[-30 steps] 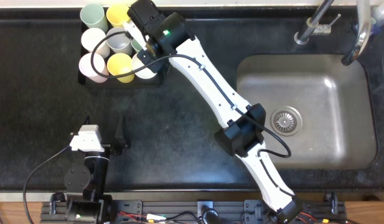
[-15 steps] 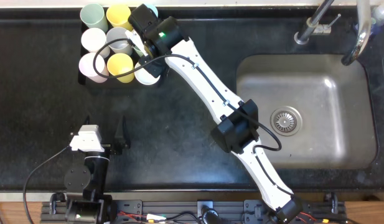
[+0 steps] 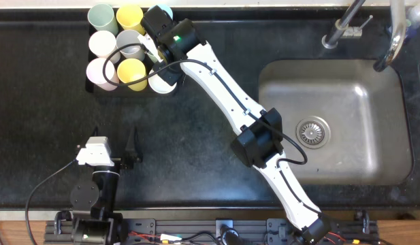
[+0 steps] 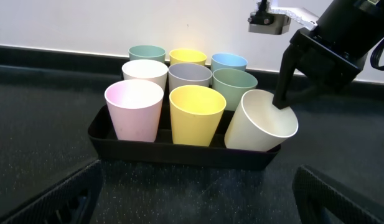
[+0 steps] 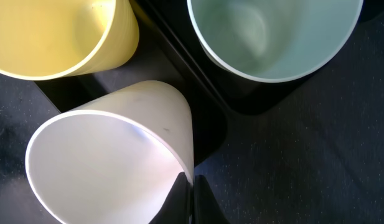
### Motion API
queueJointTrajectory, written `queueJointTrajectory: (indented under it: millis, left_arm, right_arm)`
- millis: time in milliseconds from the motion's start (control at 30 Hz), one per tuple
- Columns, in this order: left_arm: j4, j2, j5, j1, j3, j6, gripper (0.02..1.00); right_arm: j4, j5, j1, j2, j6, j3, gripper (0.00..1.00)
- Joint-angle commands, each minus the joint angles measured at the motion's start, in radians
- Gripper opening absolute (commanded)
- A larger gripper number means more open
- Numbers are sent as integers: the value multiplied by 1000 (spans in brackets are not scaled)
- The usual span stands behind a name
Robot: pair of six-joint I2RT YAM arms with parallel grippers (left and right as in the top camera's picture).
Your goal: Store Cups
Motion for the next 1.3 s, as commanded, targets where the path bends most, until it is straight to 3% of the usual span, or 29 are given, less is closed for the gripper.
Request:
queueJointTrajectory:
  millis: [33,167,367,767,933,1067,1167,1300]
  left_arm:
    - [-2,-10,13,5,-3,19,998]
    - [-2,-10,13,5,-3,19,998]
    - [-2,-10,13,5,-3,19,998]
    - [-2,-10,13,5,-3,19,998]
    - [-2,-10,13,5,-3,19,998]
    - [-2,-10,13,5,-3,19,998]
    - [-2,-10,13,5,-3,19,998]
    - [-2,-10,13,5,-3,19,998]
  right_arm:
    - [8,1,0,-1,-7,-4,73]
    - [10,1,0,-1,-7,-4,658]
    - [23,1,0,-2,-5,-4,985]
    - [61,89,-49,-145,123,104,996]
    - [27,246,-141,-293,248,145,998]
    - [-142,260,-259,-414,292,123,998]
    - [-158,268,-343,-553,298,-40,998]
    - [-139,267,-443,-834,333,-457,998]
